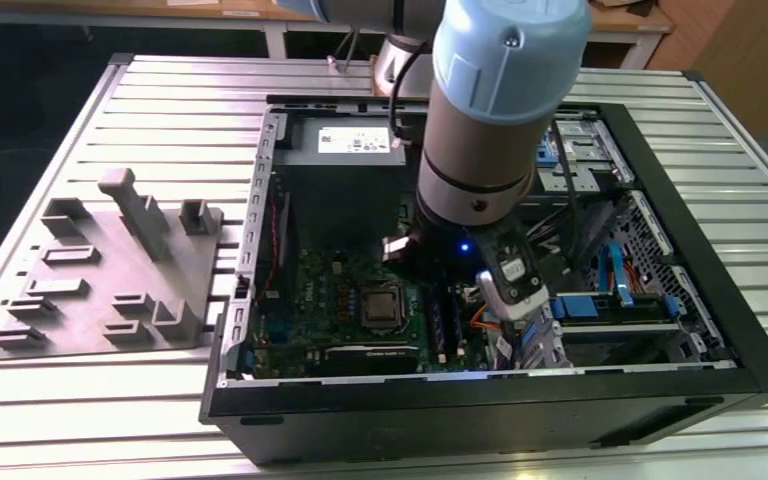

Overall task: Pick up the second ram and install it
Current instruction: 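Press down the second ram until it locks into place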

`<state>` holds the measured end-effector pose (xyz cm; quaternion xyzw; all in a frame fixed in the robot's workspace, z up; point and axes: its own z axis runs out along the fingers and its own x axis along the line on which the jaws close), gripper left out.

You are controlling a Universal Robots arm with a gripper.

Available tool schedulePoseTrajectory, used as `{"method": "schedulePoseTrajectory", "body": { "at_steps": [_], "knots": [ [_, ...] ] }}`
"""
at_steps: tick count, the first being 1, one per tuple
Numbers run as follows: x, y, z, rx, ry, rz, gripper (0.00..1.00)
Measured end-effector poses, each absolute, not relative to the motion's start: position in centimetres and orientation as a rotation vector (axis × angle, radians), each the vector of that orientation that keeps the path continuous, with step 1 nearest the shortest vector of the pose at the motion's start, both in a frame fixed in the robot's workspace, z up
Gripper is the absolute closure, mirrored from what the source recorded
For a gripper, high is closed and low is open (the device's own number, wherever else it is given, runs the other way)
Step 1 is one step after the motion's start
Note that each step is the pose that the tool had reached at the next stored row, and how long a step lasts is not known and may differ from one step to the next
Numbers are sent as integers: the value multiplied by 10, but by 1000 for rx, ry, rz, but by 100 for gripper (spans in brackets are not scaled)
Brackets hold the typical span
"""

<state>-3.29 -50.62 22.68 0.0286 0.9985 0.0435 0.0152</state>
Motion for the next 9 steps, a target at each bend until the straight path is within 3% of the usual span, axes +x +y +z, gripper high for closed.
{"method": "schedulePoseTrajectory", "body": {
  "at_steps": [9],
  "knots": [
    [-33, -523, 227, 89, 3107, 135, 90]
  ]
}}
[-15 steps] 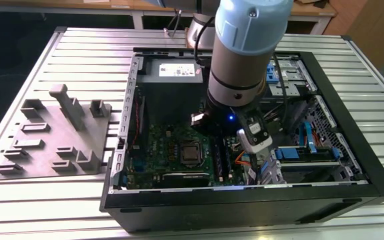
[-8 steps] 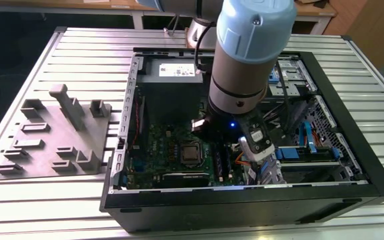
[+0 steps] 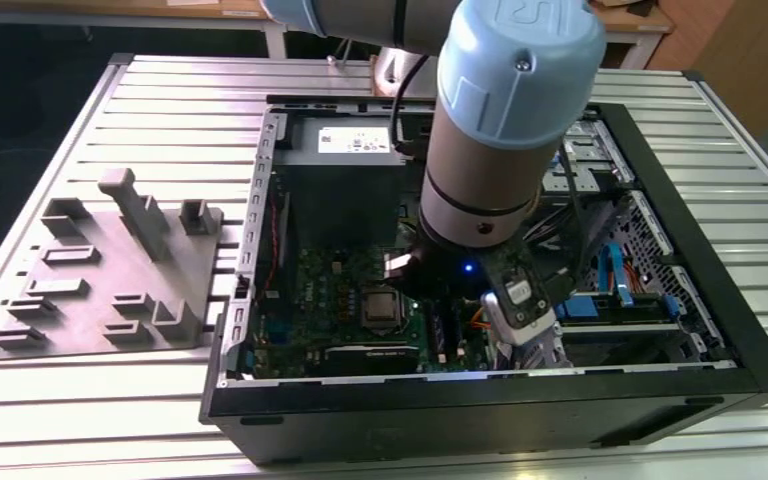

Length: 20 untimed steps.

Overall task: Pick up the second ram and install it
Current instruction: 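Press down the second ram until it locks into place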

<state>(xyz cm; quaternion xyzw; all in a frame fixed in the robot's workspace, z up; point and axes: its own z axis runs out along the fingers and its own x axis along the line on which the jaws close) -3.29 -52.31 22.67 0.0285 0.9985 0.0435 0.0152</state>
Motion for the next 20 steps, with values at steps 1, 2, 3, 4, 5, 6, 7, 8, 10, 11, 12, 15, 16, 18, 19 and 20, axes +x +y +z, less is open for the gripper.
{"method": "schedulePoseTrajectory", "body": {
  "at_steps": [1, 2, 3, 4, 5, 6, 7, 8, 10, 11, 12, 15, 16, 18, 19, 20],
  "knots": [
    [-33, -525, 227, 89, 3107, 135, 90],
    [-33, -526, 227, 89, 3107, 136, 90],
    [-33, -528, 227, 89, 3107, 135, 90],
    [-33, -529, 227, 89, 3107, 135, 90],
    [-33, -529, 227, 89, 3107, 135, 90],
    [-33, -530, 227, 89, 3107, 135, 90],
    [-33, -530, 227, 89, 3107, 135, 90],
    [-33, -531, 226, 89, 3107, 135, 90],
    [-33, -532, 225, 89, 3107, 136, 90],
    [-33, -532, 224, 89, 3107, 136, 90],
    [-33, -532, 224, 89, 3107, 135, 90],
    [-33, -532, 222, 88, 3107, 135, 90],
    [-33, -532, 221, 88, 3107, 135, 90],
    [-33, -532, 220, 89, 3107, 134, 90],
    [-33, -532, 219, 89, 3107, 134, 90],
    [-33, -532, 219, 89, 3107, 134, 90]
  ]
}}
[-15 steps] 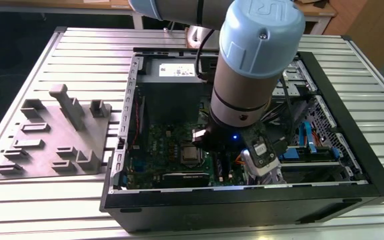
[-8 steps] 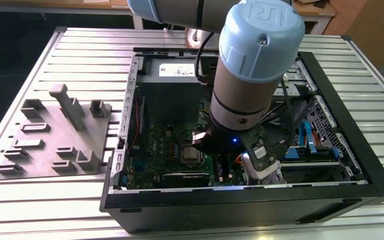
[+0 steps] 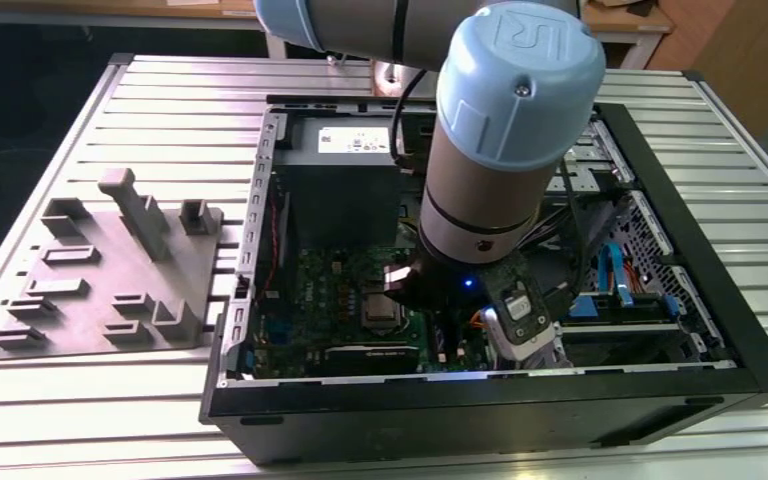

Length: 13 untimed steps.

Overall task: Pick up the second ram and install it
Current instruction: 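Press down the second ram until it locks into place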

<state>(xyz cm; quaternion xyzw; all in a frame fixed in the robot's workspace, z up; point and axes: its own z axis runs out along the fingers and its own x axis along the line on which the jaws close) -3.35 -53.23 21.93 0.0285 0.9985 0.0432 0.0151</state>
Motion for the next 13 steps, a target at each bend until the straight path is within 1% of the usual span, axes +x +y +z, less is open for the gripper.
{"method": "schedulePoseTrajectory", "body": {
  "at_steps": [13],
  "knots": [
    [-33, -532, 219, 89, 3106, 139, 90]
  ]
}}
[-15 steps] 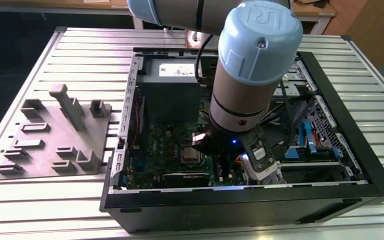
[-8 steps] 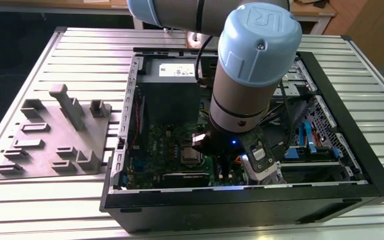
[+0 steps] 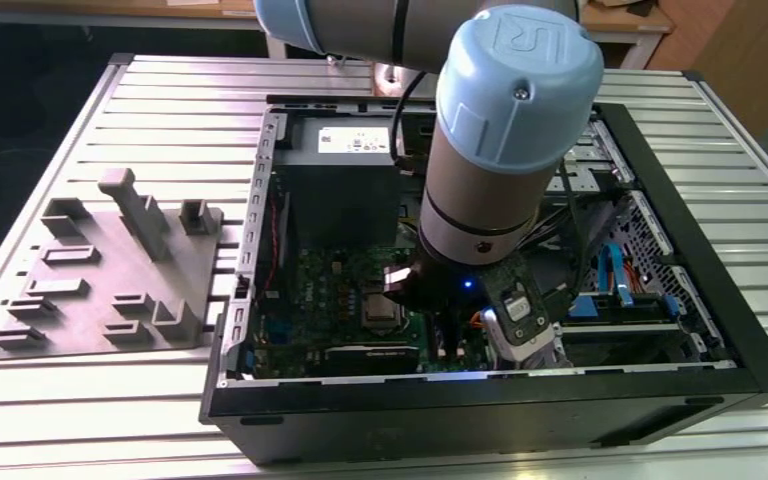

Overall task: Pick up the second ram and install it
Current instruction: 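Press down the second ram until it locks into place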

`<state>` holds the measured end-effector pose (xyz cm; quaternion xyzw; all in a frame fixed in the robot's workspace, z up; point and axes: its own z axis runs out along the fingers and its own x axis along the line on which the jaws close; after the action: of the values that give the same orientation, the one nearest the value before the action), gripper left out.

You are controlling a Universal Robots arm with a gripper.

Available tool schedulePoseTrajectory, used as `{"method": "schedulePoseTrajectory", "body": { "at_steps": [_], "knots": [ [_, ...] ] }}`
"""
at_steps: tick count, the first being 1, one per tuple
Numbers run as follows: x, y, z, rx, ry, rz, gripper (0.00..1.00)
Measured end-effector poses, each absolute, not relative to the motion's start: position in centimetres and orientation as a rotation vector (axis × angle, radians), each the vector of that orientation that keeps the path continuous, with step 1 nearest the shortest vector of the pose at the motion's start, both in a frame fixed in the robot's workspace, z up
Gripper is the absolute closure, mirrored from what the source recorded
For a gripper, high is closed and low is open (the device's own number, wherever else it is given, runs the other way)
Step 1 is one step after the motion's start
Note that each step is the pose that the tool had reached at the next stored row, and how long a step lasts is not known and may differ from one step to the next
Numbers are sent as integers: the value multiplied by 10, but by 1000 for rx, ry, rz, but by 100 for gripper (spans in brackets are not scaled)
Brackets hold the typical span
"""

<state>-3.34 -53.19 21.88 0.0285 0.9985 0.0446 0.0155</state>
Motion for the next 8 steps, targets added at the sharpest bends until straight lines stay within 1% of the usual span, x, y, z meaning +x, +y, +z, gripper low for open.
{"method": "schedulePoseTrajectory", "body": {
  "at_steps": [8],
  "knots": [
    [-33, -532, 237, 89, 3107, 135, 90]
  ]
}}
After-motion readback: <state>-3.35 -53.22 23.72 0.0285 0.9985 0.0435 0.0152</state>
